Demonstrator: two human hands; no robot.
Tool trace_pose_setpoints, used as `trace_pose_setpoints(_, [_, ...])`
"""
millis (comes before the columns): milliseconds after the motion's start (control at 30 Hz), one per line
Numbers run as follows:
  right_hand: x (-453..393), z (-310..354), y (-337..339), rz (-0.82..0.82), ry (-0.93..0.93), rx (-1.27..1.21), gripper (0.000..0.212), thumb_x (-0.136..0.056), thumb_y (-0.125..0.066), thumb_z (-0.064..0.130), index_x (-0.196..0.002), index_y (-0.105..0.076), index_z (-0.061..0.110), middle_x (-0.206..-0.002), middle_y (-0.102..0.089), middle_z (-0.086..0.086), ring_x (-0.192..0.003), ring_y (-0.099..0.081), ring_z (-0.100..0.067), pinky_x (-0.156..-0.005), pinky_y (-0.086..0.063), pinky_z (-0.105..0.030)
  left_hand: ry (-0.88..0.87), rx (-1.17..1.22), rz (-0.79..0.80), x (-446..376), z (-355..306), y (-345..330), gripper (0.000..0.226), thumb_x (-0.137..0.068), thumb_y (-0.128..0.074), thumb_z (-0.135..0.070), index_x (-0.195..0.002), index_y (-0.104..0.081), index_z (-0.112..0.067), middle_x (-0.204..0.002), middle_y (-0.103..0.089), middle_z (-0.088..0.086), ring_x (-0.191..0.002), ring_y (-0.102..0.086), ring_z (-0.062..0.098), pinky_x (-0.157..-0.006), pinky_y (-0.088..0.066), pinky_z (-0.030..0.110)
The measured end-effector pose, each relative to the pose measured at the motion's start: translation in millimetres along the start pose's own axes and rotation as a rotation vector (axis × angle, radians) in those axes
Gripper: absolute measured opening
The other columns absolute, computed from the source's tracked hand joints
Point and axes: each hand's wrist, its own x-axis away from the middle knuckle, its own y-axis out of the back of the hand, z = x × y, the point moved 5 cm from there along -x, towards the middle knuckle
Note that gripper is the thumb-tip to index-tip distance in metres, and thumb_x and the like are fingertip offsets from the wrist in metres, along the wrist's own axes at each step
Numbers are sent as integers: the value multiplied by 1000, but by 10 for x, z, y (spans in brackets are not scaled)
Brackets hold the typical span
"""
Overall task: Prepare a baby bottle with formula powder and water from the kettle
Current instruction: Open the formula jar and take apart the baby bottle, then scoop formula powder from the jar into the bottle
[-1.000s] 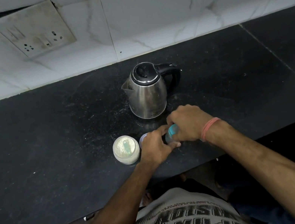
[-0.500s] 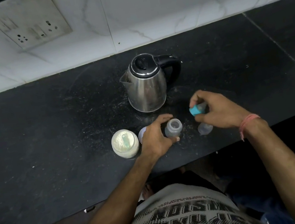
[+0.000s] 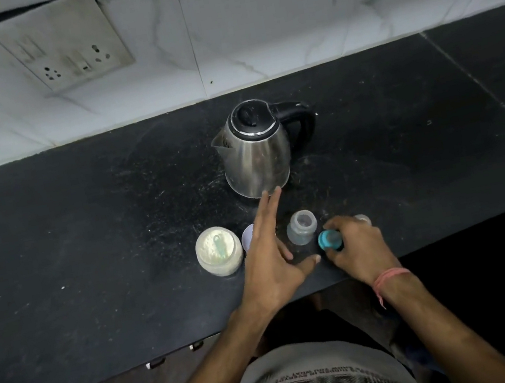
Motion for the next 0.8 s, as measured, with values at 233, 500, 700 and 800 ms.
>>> trace_pose_setpoints(233, [117,56,-65,25,29,72,55,-85,-92,25,-135,-69,24,-137,-69,0,-120,-69,-27,-96,-60,-42,-151,-70,-591,297,-217,836,63,-79,-105,-19,-134,-76,-29,-157,-58,-14,-128,-62,24,-98,-52,26])
trace_pose_setpoints(500, [390,595,825,-376,195,-332,33,-89,-90,20,-118,-76,27,-105,-75,13,-91,-73,-5,-80,-63,-30,223,-55,-388,523,793,1083,93,-68,-108,-46,-149,-64,-43,-147,-63,-30,-143,-53,5,-120,-49,35])
trace_pose_setpoints(700, [169,1405,639,-179,484,-359,24,-92,-85,15,-110,-80,31,-96,-72,17,-88,-71,-5,-85,-62,-38,259,-6,-571,626,781,852,74,-70,-108,-49,-131,-66,-39,-144,-66,-26,-138,-57,4,-114,-52,41])
trace_pose_setpoints(800, [114,1845,339,11,634,-175,20,-98,-77,21,-113,-81,34,-102,-69,16,-98,-66,-5,-92,-58,-39,292,23,-555,624,808,782,82,-64,-108,-58,-128,-60,-40,-145,-63,-25,-137,-59,8,-109,-55,46])
